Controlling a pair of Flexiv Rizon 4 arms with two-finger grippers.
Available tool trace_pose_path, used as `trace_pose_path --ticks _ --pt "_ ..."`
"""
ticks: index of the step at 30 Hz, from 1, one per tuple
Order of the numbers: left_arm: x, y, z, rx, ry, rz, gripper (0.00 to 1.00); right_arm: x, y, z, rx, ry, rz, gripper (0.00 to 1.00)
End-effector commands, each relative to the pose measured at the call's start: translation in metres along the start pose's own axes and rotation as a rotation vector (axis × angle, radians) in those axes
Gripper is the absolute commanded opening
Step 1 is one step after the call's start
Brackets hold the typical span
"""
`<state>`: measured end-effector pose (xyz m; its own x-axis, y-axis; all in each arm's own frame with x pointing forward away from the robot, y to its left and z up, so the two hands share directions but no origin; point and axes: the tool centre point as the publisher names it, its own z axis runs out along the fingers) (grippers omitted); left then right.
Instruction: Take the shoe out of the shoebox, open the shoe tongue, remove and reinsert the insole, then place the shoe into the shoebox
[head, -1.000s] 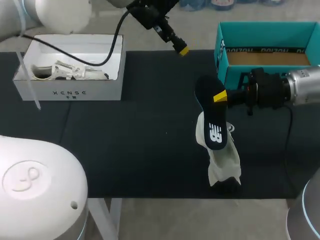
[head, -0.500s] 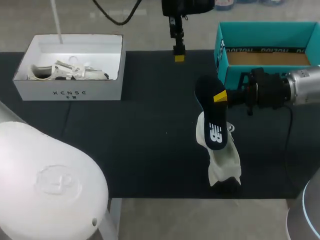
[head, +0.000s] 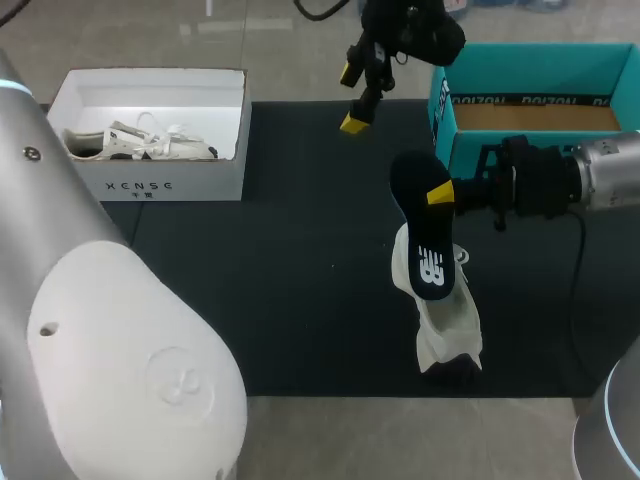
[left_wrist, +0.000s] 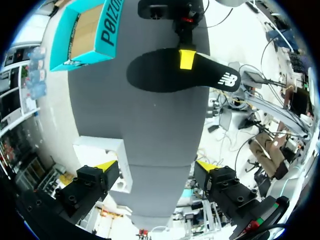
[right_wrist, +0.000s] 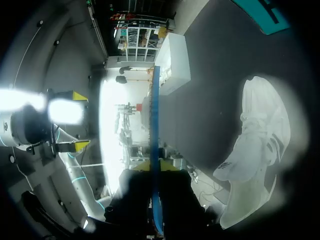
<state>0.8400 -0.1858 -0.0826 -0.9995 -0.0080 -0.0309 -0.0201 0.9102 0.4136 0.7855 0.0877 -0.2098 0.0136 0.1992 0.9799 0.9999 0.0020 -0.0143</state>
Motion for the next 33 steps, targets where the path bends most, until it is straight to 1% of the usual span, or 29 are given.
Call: trace_pose_path --ticks 1,11,14,17,19,21,26,29,31,33 --pt "0.002 -0.002 -0.001 -0.221 0.0 -0.004 1.0 0.0 0.0 0.001 -0.002 -0.001 0.001 0.0" --pt "0.01 0.013 -0.007 -0.095 0.01 -0.045 1.0 0.0 0.0 0.001 -0.002 -0.001 0.001 0.0" --pt "0.012 0.02 -0.012 -0.022 0.022 -0.039 1.0 0.0 0.0 0.001 -0.002 -0.001 0.001 0.0" --pt "0.017 0.03 -0.018 0.094 0.037 -0.021 1.0 0.0 0.0 0.001 -0.002 -0.001 0.001 0.0" --pt "0.019 0.035 -0.016 0.151 0.05 -0.016 1.0 0.0 0.0 0.001 -0.002 -0.001 0.001 0.0" --pt "0.02 0.038 -0.013 0.19 0.059 -0.014 1.0 0.0 0.0 0.001 -0.002 -0.001 0.001 0.0" --pt "0.028 0.034 -0.004 0.311 0.067 0.087 1.0 0.0 0.0 0.001 -0.002 -0.001 0.001 0.0" --pt "0.031 0.024 0.003 0.334 0.063 0.145 1.0 0.0 0.0 0.001 -0.002 -0.001 0.001 0.0" --pt "0.033 0.019 0.006 0.379 0.061 0.211 1.0 0.0 0.0 0.001 -0.002 -0.001 0.001 0.0" --pt "0.034 0.014 0.011 0.389 0.051 0.272 1.0 0.0 0.0 0.001 -0.002 -0.001 0.001 0.0"
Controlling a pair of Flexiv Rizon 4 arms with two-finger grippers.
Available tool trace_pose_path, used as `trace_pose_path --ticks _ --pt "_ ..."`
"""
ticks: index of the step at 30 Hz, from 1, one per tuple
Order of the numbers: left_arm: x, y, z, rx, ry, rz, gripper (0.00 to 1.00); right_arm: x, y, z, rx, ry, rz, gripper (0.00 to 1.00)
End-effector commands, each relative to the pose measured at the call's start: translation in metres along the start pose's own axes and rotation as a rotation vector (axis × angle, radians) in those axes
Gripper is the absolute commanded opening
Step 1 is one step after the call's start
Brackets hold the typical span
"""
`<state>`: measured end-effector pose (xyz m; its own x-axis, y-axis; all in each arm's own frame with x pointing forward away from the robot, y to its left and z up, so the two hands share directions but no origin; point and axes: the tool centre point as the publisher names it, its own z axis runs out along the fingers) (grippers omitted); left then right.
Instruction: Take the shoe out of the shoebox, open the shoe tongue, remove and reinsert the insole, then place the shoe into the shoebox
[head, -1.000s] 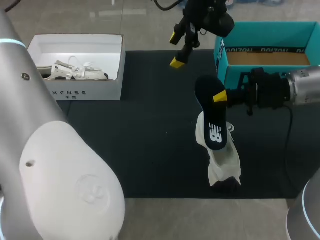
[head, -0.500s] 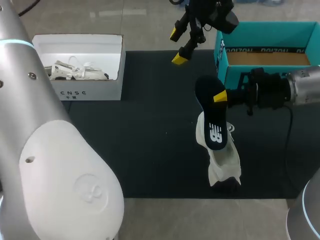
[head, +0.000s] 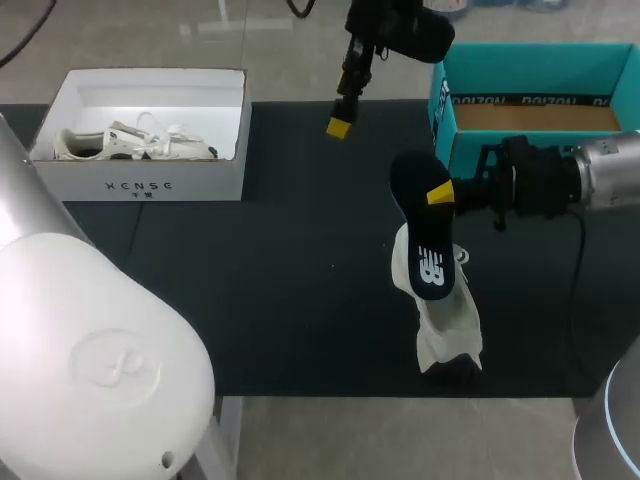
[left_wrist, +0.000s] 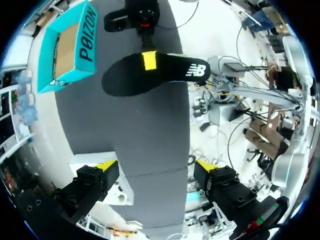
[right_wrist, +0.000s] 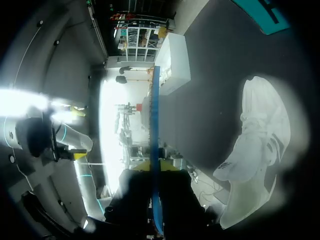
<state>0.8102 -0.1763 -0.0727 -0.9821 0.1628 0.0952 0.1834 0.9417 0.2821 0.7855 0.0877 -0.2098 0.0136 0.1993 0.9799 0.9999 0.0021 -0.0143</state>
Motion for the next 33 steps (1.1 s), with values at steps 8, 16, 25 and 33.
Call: trace_pose_path --ticks 8,16,25,33 --pt "0.0013 -0.0058 0.0196 0.22 -0.005 0.076 1.0 0.0002 -0.0005 0.0005 -0.002 -0.001 0.001 0.0" --pt "0.0013 -0.0058 0.0196 0.22 -0.005 0.076 1.0 0.0002 -0.0005 0.0005 -0.002 -0.001 0.001 0.0" --pt "0.0013 -0.0058 0.0196 0.22 -0.005 0.076 1.0 0.0002 -0.0005 0.0005 -0.002 -0.001 0.001 0.0" --pt "0.0013 -0.0058 0.0196 0.22 -0.005 0.076 1.0 0.0002 -0.0005 0.0005 -0.002 -0.001 0.001 0.0"
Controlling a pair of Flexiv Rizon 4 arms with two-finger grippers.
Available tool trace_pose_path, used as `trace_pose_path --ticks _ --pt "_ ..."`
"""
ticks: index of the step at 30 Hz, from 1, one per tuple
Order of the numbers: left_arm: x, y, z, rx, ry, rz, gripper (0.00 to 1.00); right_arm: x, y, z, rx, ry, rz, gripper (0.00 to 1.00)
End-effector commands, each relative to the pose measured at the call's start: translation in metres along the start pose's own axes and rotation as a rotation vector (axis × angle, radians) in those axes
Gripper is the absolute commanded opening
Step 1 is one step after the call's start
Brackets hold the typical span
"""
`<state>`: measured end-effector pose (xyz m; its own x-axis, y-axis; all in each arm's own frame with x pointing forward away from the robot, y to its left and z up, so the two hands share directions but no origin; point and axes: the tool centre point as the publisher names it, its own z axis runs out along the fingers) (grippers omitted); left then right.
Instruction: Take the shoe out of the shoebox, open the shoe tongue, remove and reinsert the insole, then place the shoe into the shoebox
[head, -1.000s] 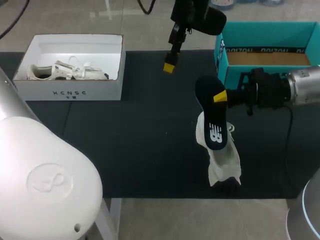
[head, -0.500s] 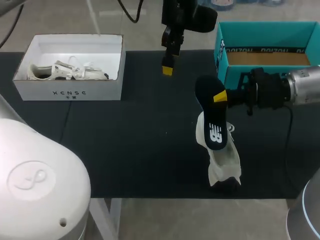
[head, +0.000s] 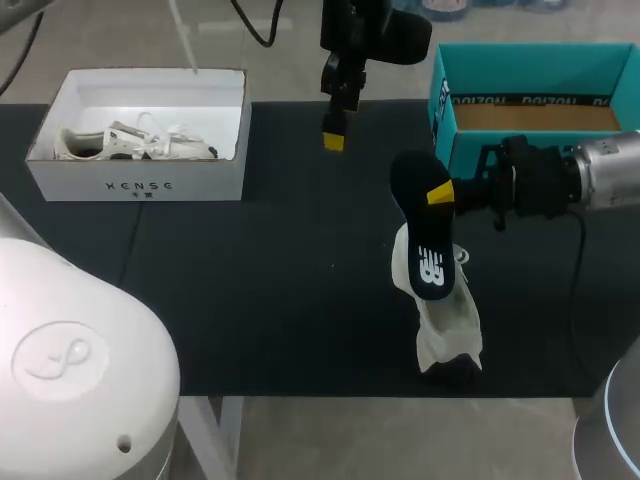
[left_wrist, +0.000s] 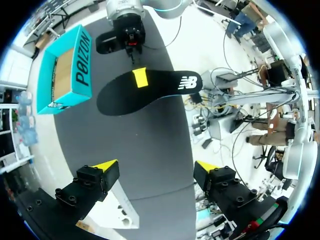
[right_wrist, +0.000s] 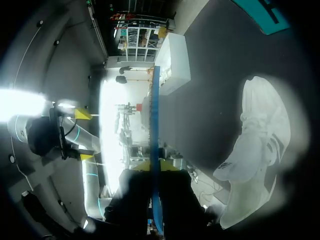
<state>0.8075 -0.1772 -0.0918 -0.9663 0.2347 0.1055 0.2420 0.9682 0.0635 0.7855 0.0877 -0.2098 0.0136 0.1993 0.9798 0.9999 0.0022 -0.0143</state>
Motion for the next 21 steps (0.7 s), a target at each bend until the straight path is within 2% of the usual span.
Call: trace_pose_path --ticks 1,2,4,6,7,14,21 --pt "0.001 0.001 0.001 0.004 -0.002 0.002 1.0 0.0 0.0 0.001 -0.002 -0.001 0.001 0.0" --pt "0.001 0.001 0.001 0.004 -0.002 0.002 1.0 0.0 0.0 0.001 -0.002 -0.001 0.001 0.0" --pt "0.007 -0.012 -0.003 0.038 -0.093 0.104 1.0 0.0 0.0 0.001 -0.002 -0.001 0.001 0.0" --pt "0.015 -0.019 -0.005 0.101 -0.161 0.209 1.0 0.0 0.0 0.001 -0.002 -0.001 0.001 0.0" --pt "0.018 -0.022 -0.004 0.144 -0.166 0.266 1.0 0.0 0.0 0.001 -0.002 -0.001 0.001 0.0" --pt "0.031 -0.036 0.003 0.251 -0.279 0.518 1.0 0.0 0.0 0.001 -0.002 -0.001 0.001 0.0" --pt "0.032 -0.048 -0.001 0.305 -0.336 0.73 1.0 0.0 0.0 0.001 -0.002 -0.001 0.001 0.0"
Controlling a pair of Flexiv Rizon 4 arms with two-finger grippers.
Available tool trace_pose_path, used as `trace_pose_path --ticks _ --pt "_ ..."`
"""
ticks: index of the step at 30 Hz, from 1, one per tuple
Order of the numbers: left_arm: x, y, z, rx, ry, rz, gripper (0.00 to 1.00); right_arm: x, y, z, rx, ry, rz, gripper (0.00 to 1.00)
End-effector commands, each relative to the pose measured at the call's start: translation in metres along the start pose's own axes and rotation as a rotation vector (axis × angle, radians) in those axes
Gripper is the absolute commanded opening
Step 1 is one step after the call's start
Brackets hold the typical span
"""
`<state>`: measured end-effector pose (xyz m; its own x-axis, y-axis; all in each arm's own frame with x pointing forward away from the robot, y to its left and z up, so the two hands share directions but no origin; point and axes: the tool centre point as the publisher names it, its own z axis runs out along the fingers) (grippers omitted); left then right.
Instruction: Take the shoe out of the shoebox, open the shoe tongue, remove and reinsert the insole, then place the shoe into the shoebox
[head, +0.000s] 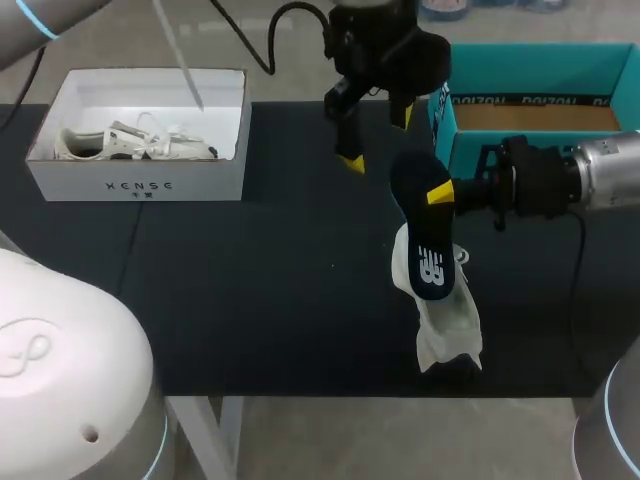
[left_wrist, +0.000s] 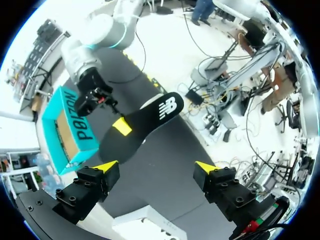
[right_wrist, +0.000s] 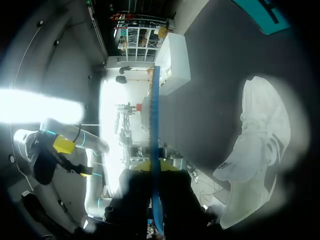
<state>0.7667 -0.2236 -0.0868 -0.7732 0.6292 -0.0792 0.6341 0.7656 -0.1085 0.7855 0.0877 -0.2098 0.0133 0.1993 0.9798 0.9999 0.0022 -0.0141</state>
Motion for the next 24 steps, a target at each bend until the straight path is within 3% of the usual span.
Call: trace_pose_path --ticks 1,12,23,24 --pt "0.004 0.004 0.003 0.116 -0.168 0.304 1.0 0.0 0.0 0.001 -0.002 -0.001 0.001 0.0" --pt "-0.016 0.003 0.01 0.13 -0.195 0.514 1.0 0.0 0.0 0.001 -0.002 -0.001 0.001 0.0" --pt "-0.035 -0.006 0.016 0.062 -0.157 0.573 1.0 0.0 0.0 0.001 -0.002 -0.001 0.001 0.0" --pt "-0.034 -0.007 0.016 0.016 -0.169 0.525 1.0 0.0 0.0 0.001 -0.002 -0.001 0.001 0.0"
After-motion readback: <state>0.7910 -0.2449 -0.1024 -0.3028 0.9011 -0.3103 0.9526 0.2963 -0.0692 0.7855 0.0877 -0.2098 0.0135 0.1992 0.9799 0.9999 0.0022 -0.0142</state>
